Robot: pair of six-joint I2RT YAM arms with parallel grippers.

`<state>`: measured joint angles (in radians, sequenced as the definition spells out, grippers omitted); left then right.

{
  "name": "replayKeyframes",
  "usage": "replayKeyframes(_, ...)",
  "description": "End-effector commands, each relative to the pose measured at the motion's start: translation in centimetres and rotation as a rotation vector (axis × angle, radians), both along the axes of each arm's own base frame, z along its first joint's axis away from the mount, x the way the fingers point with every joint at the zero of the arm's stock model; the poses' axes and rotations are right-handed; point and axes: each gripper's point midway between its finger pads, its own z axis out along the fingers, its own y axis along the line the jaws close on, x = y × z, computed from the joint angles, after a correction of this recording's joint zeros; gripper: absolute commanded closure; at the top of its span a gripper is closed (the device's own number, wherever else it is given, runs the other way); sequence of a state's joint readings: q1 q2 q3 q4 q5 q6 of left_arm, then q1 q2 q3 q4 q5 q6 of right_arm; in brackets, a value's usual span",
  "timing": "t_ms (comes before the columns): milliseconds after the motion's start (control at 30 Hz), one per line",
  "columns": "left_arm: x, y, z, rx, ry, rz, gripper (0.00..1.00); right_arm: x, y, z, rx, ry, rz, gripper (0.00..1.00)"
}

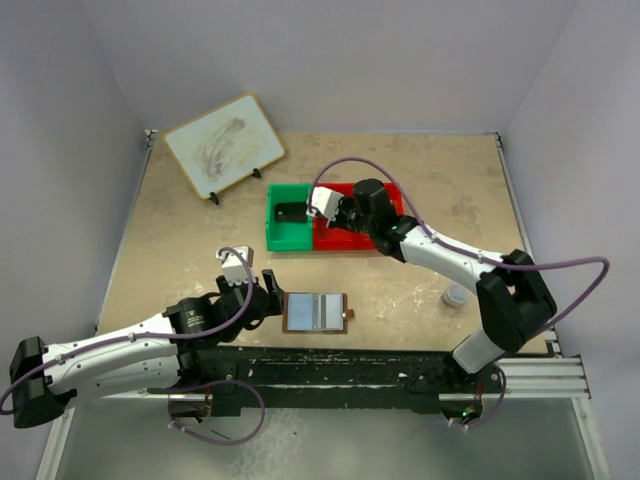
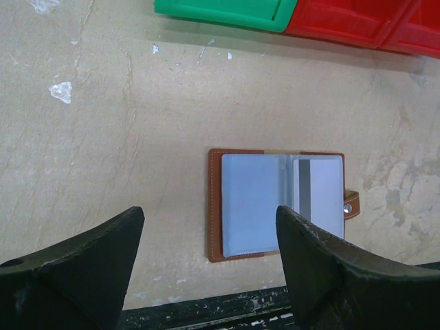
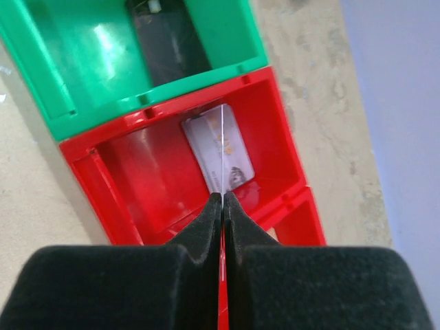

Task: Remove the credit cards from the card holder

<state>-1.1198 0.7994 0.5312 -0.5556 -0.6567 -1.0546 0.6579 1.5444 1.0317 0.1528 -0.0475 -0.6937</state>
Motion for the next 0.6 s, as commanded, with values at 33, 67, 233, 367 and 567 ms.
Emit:
replayKeyframes(33,-0.2,-0.6,1.4,-0.045,-0.021,-0.049,0.23,0.7,1.4,-0.8,-0.038,0.001,0.090,1.00)
replayKeyframes(67,-0.3,-0.7,1.4,-0.041,-0.014,-0.052,0.23,1.0,1.5,-0.9,-0.042,-0.003,0.089,1.00)
replayKeyframes(233,-0.5,-0.7,1.1,-0.007,0.003,-0.072,0.23,3.0,1.4,-3.3,-0.125,0.033,0.040,1.00)
replayKeyframes(367,-0.6,-1.0,1.8,-0.023,-0.002,-0.093,0.23,4.5,1.0,-4.7,-0.176,0.050,0.002,1.00)
replayKeyframes(567,-0.9,-1.5,2.0,-0.067,-0.001,-0.112,0.23,6.4,0.2,-5.5,-0.228,0.034,-0.027,1.00)
